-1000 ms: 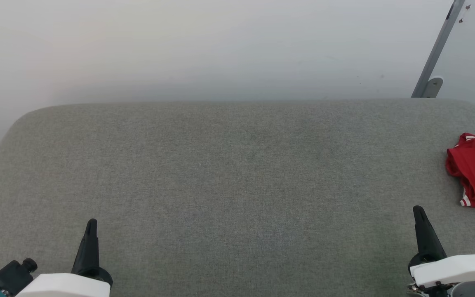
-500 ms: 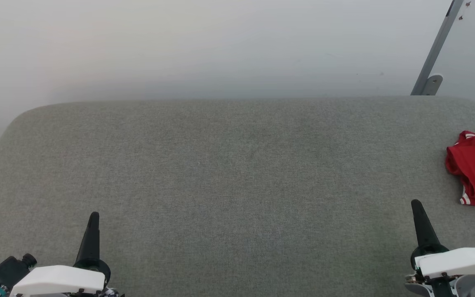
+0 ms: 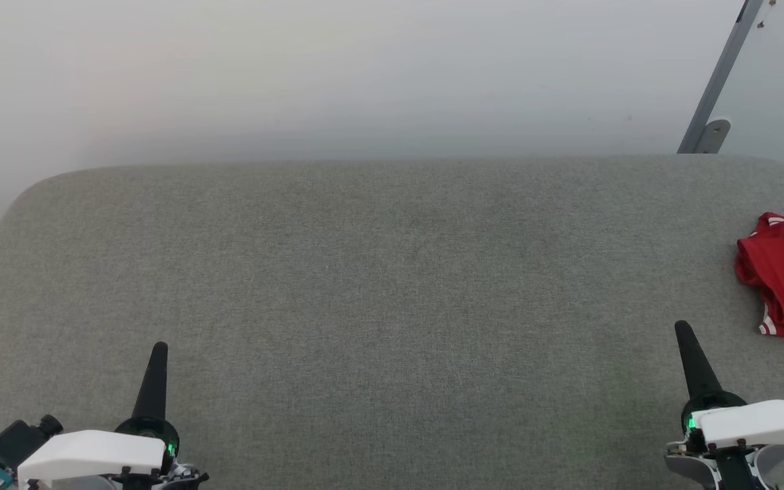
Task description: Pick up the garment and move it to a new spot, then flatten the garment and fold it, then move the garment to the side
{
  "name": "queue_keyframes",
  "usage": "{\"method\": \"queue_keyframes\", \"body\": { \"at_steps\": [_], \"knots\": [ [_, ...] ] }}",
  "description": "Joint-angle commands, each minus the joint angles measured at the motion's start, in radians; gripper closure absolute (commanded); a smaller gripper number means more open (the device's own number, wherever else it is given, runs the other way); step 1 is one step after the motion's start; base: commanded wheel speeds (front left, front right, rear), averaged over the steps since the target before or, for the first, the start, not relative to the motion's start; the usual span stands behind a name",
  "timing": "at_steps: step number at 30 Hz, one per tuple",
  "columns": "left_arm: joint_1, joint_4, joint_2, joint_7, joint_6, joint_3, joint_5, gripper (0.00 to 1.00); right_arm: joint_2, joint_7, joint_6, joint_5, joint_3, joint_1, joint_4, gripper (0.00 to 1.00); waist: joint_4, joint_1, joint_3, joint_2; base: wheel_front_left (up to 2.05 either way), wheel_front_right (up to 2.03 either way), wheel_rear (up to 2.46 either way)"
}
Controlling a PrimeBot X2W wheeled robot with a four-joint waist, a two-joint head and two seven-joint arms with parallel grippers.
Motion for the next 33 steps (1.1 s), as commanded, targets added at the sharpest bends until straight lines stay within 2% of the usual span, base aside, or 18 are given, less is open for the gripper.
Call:
{"method": "queue_keyframes", "body": {
  "at_steps": [1,33],
  "knots": [
    [-0.029,-0.003,-0.001,0.009,-0.002,0.006,-0.030,1.00,0.002,0.010,0.000,0.033,-0.003,-0.022,-0.005,1.00,0.000,0.0000,0.001,0.0000,0.00,0.00,0.00],
    [-0.076,0.025,-0.024,0.079,-0.002,0.022,-0.275,1.00,0.022,0.079,0.000,0.278,-0.017,-0.058,0.010,1.00,-0.008,0.0000,0.018,0.0000,0.00,0.00,0.00]
  ]
}}
